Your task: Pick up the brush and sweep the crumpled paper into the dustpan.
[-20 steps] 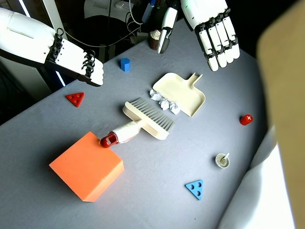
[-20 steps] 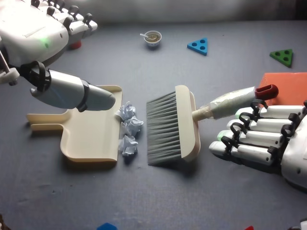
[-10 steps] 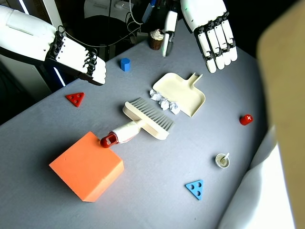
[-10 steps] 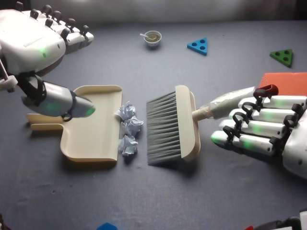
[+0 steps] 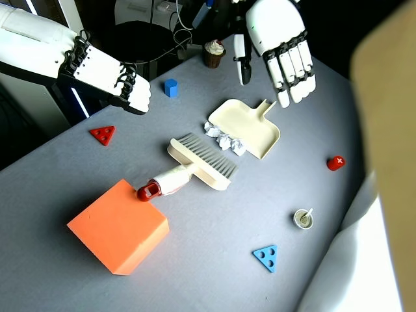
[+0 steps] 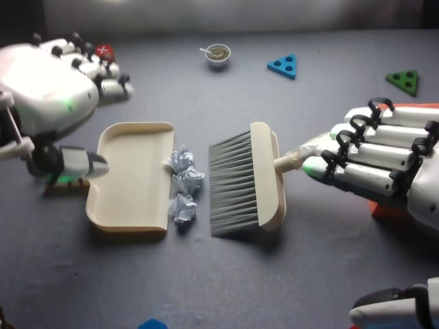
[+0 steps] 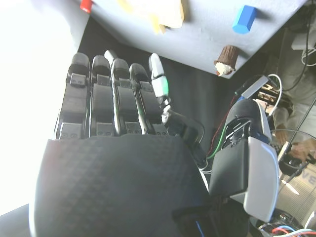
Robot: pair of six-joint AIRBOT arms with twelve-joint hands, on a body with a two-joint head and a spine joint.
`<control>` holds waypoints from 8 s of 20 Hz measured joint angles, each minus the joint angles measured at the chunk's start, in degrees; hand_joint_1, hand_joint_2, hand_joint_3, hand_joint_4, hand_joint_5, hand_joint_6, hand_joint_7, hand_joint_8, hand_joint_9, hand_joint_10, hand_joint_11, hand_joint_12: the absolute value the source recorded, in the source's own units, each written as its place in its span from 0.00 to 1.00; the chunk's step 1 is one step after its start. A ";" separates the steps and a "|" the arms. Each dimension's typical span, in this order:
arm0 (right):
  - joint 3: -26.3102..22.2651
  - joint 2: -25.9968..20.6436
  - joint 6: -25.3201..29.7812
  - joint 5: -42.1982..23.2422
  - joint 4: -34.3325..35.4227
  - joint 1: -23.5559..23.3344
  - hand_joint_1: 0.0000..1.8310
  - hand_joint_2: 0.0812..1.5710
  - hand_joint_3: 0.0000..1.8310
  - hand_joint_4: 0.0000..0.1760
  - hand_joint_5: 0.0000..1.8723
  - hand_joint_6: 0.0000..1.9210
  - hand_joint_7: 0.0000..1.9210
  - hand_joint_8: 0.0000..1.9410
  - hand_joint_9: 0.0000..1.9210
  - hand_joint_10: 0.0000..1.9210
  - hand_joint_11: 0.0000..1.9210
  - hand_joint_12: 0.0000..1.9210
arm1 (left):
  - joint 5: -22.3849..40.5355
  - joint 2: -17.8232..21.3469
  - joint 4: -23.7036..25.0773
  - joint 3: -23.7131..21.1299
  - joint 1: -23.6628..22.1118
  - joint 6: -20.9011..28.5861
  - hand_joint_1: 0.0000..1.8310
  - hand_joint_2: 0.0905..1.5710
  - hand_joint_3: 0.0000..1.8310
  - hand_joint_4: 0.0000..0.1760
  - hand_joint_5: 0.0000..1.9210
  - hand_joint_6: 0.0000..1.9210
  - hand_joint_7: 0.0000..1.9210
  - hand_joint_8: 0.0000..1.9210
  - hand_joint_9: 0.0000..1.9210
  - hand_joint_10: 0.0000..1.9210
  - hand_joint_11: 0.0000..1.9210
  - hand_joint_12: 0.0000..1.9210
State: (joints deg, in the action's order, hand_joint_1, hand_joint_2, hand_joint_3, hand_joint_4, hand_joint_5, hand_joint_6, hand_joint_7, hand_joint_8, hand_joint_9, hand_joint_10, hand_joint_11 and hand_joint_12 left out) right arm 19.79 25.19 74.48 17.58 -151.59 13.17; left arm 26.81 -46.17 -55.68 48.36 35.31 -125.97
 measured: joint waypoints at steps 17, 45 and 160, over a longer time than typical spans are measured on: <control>-0.96 1.77 -13.53 13.20 13.62 1.84 0.00 0.62 0.00 0.00 0.06 0.00 0.07 0.00 0.07 0.00 0.07 0.01 | 9.92 -3.76 1.16 4.00 12.74 11.17 0.29 0.72 0.00 0.39 0.21 0.00 0.12 0.00 0.10 0.00 0.00 0.32; -1.86 2.16 -14.62 14.64 13.62 2.14 0.00 0.63 0.00 0.00 0.06 0.00 0.06 0.00 0.06 0.00 0.07 0.00 | 12.31 -10.88 2.10 11.98 17.14 14.14 0.30 0.72 0.00 0.49 0.25 0.01 0.12 0.00 0.09 0.00 0.00 0.30; 40.28 50.58 -36.92 40.46 2.10 13.86 0.79 0.76 0.00 0.00 0.49 1.00 0.59 1.00 0.68 1.00 0.73 1.00 | 4.31 -13.90 -3.17 16.61 3.41 1.05 0.52 0.77 0.00 0.65 0.40 0.68 0.18 0.00 0.14 0.00 0.00 0.38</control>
State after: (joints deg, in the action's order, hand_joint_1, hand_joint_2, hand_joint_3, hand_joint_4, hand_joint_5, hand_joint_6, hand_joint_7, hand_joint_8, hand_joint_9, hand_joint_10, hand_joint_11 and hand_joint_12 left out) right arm 60.07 75.77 37.56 58.04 -149.49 27.03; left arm 31.11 -60.07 -58.85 64.97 38.72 -124.92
